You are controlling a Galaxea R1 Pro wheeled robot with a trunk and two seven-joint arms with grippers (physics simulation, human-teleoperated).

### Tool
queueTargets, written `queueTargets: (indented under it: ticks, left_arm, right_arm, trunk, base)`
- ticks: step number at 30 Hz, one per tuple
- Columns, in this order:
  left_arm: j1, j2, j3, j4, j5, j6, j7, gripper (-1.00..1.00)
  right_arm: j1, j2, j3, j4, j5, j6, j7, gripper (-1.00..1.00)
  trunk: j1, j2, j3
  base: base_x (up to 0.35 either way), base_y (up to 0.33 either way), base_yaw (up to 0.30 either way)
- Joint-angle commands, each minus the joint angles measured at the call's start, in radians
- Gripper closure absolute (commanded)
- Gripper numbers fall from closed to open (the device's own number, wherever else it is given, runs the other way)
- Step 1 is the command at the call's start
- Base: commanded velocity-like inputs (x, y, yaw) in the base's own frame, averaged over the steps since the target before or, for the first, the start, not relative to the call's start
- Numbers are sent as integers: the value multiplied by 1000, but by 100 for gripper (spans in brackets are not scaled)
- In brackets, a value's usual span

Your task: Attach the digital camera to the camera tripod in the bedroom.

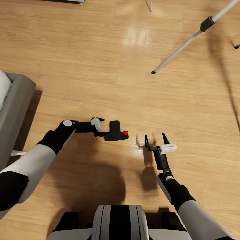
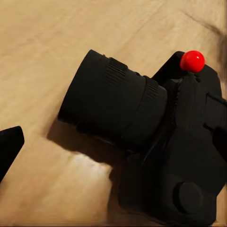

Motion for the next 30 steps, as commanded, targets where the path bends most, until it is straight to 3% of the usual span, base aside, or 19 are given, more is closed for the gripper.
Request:
queueTargets:
  ticks: [1, 11, 18, 30]
  left_arm:
    - [0, 3, -1, -1, -6, -7, -4, -100]
    - [0, 50, 6, -7, -6, -14, -17, -100]
    - [0, 87, 11, -71, -6, -15, -19, -100]
    - [5, 96, -5, -90, -6, -11, -22, -100]
  right_arm:
    - [-1, -2, 7, 0, -10, -3, -1, -100]
    - [-1, -2, 7, 1, -10, -3, -1, -100]
    - [-1, -2, 7, 1, -10, -3, -1, -100]
    - [-1, -2, 7, 1, -10, -3, -1, -100]
  trunk:
    - [0, 0, 0]
    - [0, 0, 0]
    - [0, 0, 0]
    - [0, 0, 0]
  base:
    - [0, 0, 0]
    - [0, 0, 0]
    - [0, 0, 0]
    - [0, 0, 0]
